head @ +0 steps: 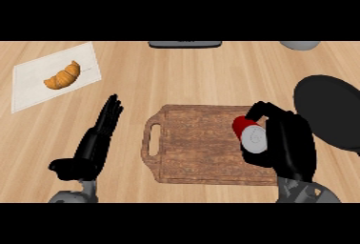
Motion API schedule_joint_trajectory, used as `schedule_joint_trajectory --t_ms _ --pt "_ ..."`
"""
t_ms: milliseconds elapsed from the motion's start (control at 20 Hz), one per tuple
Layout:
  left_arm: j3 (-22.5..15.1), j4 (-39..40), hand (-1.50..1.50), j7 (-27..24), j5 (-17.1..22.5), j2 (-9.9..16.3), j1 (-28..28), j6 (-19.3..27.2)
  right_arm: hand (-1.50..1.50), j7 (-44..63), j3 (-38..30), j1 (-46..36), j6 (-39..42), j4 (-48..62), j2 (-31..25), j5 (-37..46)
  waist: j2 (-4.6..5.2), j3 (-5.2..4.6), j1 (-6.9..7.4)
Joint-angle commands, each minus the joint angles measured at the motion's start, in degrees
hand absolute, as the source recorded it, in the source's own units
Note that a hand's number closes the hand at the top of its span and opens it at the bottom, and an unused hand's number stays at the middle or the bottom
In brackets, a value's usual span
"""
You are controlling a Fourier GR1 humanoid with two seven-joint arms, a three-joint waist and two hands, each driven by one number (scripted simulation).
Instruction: Pick the can from the cutting board and place it in the pan
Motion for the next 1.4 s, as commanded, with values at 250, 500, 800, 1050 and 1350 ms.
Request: schedule_joint_trajectory --t_ms 250,500,800,1050,1350 --pt "0.5 -3.1 0.0 1.9 0.2 0.4 0.8 -0.9 1.5 -2.4 -14.2 4.0 -7.7 -4.3 -0.2 -6.6 0.22 0.06 0.75" --pt "0.2 0.5 0.0 -3.2 0.2 0.0 2.6 -2.9 1.5 -8.9 -24.1 0.9 -13.1 5.7 -0.8 -14.4 0.43 0.05 1.13" --pt "0.8 0.9 0.0 -2.6 -0.3 -0.3 2.2 -2.6 1.5 -19.9 -32.9 -1.1 -19.4 17.6 -7.0 -16.2 0.41 0.05 1.23" --pt "1.2 -0.3 0.0 -0.1 0.8 0.2 1.0 -3.9 1.5 -28.2 -36.6 -5.1 -30.4 32.7 -10.1 -11.9 0.58 0.1 1.77" --pt "0.2 0.9 0.0 -0.6 -1.5 -2.0 -0.8 -1.6 1.5 -44.2 -45.3 -15.6 -36.5 54.9 -14.7 -24.5 0.77 0.16 2.17"
